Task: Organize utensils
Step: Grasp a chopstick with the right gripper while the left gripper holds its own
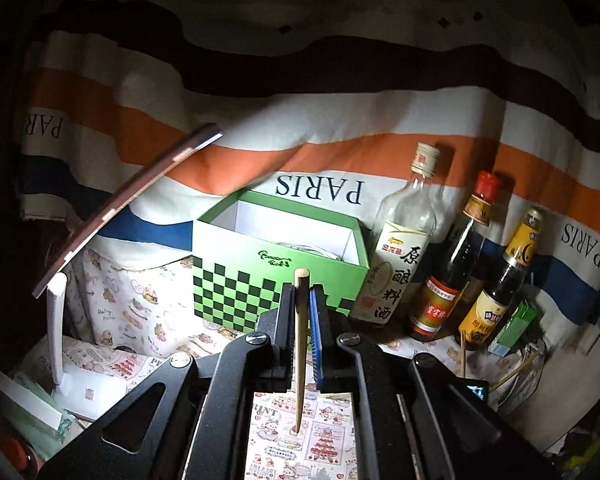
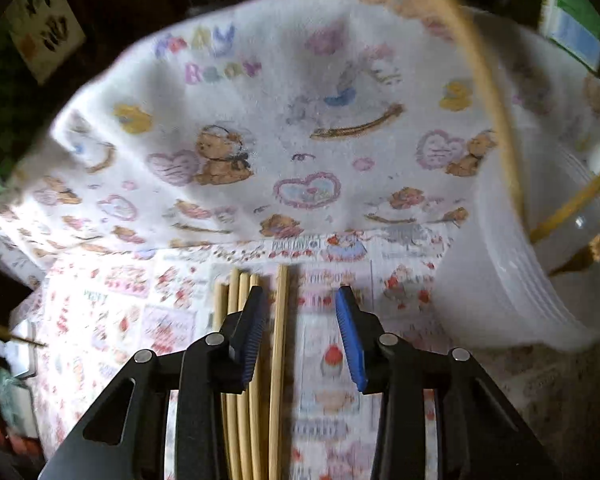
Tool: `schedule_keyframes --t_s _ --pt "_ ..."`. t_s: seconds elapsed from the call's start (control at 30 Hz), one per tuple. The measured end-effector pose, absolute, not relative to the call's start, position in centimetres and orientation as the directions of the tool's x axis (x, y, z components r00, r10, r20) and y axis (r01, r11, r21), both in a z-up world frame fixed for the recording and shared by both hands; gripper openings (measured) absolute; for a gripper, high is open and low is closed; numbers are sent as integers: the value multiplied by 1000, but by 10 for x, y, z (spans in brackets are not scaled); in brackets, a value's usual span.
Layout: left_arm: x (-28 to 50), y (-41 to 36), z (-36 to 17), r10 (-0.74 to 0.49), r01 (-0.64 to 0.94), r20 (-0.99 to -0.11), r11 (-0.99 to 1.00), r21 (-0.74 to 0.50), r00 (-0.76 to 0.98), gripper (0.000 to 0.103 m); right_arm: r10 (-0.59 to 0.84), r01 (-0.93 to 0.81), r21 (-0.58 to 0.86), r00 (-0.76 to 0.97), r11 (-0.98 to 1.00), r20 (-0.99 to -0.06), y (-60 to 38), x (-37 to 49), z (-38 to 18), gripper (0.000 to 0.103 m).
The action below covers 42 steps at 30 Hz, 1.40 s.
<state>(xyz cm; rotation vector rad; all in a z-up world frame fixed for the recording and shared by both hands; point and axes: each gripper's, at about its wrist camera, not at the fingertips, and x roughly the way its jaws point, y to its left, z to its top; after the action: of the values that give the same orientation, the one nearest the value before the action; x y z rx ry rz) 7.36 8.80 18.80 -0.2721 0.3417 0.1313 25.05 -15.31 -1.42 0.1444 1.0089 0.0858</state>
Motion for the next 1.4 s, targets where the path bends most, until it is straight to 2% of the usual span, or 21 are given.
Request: schedule_keyframes --t_s 0.13,0.2,0.3,0.43,0.5,0.53,0.67,0.93,1.17,1.4 --pt "76 93 187 91 -186 -355 951 -245 930 6 140 -15 154 513 988 -847 -148 262 -24 32" --pt "77 94 185 95 -193 -362 950 -245 927 6 142 -15 156 503 988 -852 -146 268 -28 23" --pt "79 94 184 95 -195 -367 950 -244 925 6 145 -25 152 495 988 -857 -143 273 -33 19" --pt "79 94 184 85 -186 -369 951 -248 926 6 91 -19 96 528 995 -844 -135 274 -34 17" --pt "79 94 184 82 -185 -372 950 -252 925 6 41 -19 37 550 999 -834 -117 276 -35 9" --pt "78 94 184 84 -186 -373 951 -248 924 6 21 -24 9 556 1000 -831 -109 273 -36 9" --pt "75 92 187 82 -179 -362 953 -243 929 6 100 -43 91 573 995 -813 -104 258 -26 8" --pt "78 84 186 46 -146 -375 959 -242 926 6 169 -101 143 760 985 -627 -104 198 58 8" --pt "66 64 194 25 -99 -350 976 -194 936 6 227 -162 184 878 970 -422 -121 133 126 8" --pt "55 45 200 -21 -37 -314 983 -179 949 6 244 -179 210 906 961 -346 -171 97 161 8"
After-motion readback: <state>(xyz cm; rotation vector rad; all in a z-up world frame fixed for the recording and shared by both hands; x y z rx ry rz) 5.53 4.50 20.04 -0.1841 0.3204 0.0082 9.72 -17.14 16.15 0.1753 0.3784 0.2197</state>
